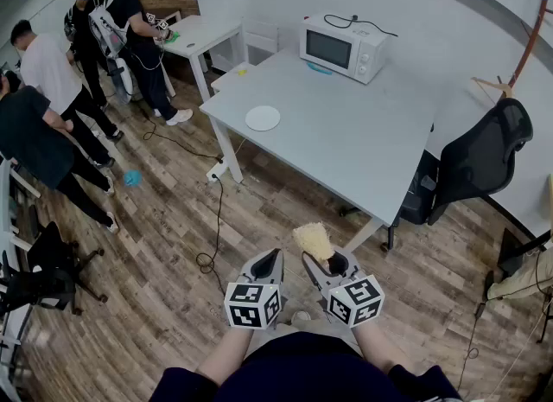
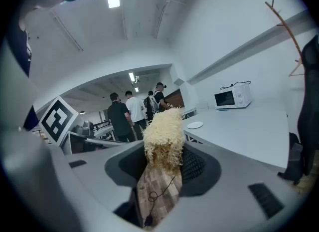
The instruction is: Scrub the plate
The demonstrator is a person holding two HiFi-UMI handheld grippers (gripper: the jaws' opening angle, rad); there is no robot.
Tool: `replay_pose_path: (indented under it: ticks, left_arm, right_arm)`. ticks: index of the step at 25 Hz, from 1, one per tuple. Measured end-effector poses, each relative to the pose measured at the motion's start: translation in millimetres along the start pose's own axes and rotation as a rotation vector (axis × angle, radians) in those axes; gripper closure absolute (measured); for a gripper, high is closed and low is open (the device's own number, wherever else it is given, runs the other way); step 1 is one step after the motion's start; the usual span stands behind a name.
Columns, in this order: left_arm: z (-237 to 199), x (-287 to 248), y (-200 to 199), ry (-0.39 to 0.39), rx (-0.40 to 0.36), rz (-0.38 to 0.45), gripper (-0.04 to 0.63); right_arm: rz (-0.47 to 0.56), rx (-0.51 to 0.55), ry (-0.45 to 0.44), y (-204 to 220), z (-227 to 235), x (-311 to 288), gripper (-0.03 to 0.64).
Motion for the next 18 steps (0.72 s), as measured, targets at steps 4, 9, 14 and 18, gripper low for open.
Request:
replay_pose_path:
  ticks: [4,9,14,18]
  left_arm:
    - [2,7,1,-0.006,-0.005,0.006,0.577]
    - [1,8,0,-0.017,-0.01,0.011,0.577]
    - [-1,4,-2,-0.029,0.003,0.025,0.577]
    - [-3,-1,-5,-0.048,0.005,0.037,0.577]
  right_arm:
    - [0.003,0.008,-0.006,2,-6,5,0.439]
    - [-0.007,0.01,-0.009,6,-4,7,0.439]
    - [-0.015,0.025,-0.035,7,1,4,0.439]
    - [-0.004,0.024,-0.064,1,7,2,0.439]
Point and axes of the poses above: the fingertips, and each gripper's own axes: x backward along the fingers, z to its right, y out of its underside, the point moved 3 cm from there along x, backward along the fingers, and after that the axes turned 15 degrees about y, right-handed, at the moved point
